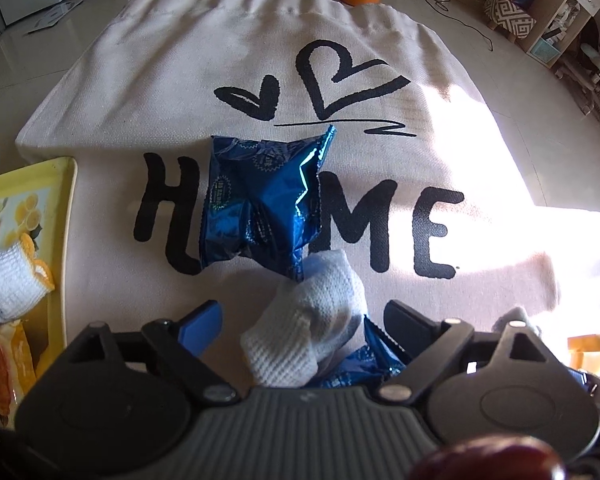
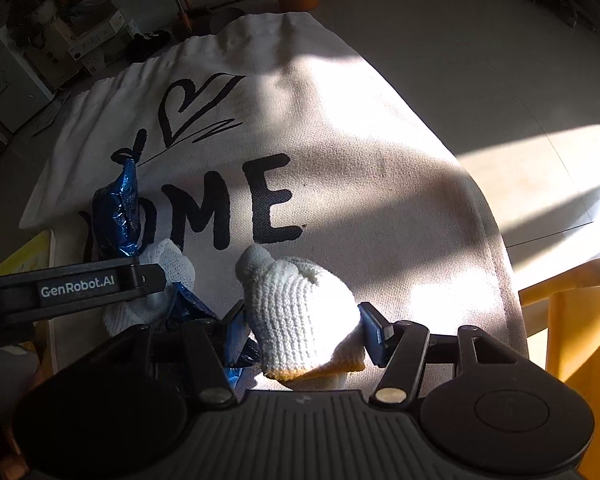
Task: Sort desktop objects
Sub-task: 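Close the left gripper on the white glove while the right gripper grasps another white glove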
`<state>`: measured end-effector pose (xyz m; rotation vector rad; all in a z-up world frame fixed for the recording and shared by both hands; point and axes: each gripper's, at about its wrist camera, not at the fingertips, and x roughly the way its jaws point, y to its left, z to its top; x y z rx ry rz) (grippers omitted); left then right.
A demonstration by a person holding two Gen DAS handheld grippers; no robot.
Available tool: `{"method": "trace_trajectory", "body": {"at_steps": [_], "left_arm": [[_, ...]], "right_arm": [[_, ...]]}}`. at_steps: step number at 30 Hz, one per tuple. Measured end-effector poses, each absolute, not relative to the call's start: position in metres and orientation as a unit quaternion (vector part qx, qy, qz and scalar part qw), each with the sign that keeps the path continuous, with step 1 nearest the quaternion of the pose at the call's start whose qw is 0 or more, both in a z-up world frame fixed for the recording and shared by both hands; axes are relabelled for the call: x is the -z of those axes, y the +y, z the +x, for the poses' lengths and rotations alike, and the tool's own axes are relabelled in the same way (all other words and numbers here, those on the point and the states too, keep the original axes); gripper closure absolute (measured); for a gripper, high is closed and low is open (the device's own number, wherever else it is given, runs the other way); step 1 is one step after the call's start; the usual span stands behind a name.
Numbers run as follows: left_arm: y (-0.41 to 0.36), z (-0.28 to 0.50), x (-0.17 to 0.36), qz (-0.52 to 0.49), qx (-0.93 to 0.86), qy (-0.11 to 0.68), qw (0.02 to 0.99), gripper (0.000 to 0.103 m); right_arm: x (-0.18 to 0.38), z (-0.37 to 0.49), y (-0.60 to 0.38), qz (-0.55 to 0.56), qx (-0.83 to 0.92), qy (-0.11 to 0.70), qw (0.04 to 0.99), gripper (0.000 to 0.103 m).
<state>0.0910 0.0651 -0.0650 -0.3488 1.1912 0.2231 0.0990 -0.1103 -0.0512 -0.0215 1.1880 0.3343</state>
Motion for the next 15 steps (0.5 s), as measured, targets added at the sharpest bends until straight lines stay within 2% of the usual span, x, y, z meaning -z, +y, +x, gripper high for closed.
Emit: {"method": "trace_trajectory", "body": {"at_steps": [1,5,12,15], "left_arm": [[0.065,0.094,0.070,-0.166,-0.106,0.562,0.804,0.005],[0.063,0.103,0.088,-0.158,-0.112,0.577,0.793,0.001],[0.053,0.113,0.103,-0.131,-0.118,0.591,0.787,0.001],[0.047,0.114,0.108,-0.109,-0.124,0.596,0.786,0.001]], "right_arm": [[0.055,0.100,-0.110,-0.012,-0.154,0.561,0.813,0.045],[0.071,0.105,-0.110,-0.004,-0.153,0.584,0.798,0.045],[0.089,0.109,-0.108,-0.021,-0.141,0.601,0.786,0.044],[0.091,0.109,-0.104,-0.029,-0.147,0.601,0.785,0.040]]}}
